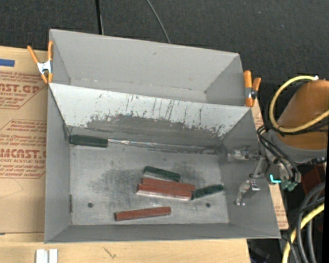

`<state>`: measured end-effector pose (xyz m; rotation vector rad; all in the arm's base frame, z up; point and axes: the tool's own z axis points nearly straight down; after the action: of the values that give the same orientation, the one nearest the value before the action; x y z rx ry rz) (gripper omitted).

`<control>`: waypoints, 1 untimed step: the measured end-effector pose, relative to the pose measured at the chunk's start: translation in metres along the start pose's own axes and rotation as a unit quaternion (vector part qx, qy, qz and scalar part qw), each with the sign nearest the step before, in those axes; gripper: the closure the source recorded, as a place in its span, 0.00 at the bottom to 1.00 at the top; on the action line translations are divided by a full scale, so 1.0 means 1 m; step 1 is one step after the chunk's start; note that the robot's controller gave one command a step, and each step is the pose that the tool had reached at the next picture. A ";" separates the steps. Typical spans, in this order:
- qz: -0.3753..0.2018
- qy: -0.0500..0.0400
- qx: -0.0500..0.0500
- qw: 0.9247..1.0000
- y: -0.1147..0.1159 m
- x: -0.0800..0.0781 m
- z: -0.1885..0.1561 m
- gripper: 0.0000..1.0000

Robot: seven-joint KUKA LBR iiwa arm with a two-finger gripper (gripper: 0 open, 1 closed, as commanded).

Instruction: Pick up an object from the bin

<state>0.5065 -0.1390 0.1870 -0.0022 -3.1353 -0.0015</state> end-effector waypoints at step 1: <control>-0.001 -0.004 0.001 1.000 0.001 -0.002 -0.004 0.00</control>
Offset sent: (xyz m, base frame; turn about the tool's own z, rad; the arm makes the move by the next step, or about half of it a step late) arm 0.0168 0.0084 -0.1170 -0.1102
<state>0.5085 -0.1384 0.1908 0.0005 -3.1428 0.0009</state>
